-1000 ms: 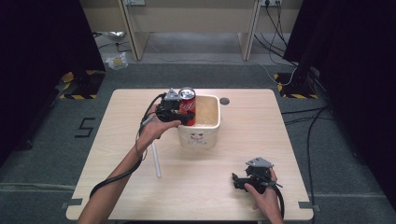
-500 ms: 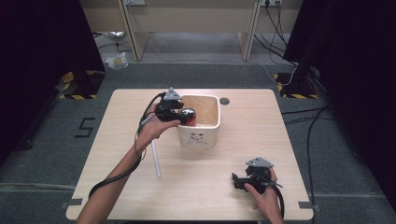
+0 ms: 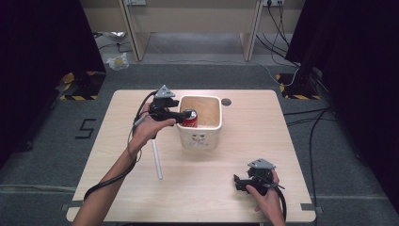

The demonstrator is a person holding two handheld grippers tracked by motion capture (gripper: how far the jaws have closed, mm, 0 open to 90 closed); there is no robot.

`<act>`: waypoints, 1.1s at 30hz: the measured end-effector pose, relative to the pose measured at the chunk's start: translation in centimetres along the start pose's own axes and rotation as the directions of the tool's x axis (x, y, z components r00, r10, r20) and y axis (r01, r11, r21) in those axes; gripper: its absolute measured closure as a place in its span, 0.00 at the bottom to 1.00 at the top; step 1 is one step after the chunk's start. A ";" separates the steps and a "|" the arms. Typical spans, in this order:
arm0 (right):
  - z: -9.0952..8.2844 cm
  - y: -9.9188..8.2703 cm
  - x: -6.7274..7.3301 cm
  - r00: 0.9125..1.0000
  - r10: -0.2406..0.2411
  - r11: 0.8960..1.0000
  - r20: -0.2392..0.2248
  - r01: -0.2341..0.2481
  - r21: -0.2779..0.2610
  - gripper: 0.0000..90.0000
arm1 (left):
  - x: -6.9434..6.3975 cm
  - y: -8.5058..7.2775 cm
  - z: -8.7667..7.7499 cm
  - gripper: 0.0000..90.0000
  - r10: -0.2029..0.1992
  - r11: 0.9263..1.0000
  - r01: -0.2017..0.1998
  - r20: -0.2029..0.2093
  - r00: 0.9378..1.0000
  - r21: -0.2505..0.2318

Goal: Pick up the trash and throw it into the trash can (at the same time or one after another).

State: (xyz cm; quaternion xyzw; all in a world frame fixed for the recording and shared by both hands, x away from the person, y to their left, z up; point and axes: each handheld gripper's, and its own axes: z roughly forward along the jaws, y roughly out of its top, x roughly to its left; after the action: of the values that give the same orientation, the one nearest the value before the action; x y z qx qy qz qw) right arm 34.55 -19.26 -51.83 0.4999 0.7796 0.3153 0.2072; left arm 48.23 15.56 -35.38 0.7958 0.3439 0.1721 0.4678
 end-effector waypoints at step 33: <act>0.0 0.0 0.0 1.000 -0.001 1.000 0.000 0.001 0.001 0.00 | 3.6 -5.9 -5.2 0.31 -0.103 0.995 0.102 -0.093 0.990 -0.013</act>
State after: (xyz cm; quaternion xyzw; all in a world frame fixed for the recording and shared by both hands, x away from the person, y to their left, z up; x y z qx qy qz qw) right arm 34.55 -19.26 -51.82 0.4997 0.7800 0.3146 0.2072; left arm 45.36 23.34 -38.03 0.7662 0.4050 0.1864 0.4627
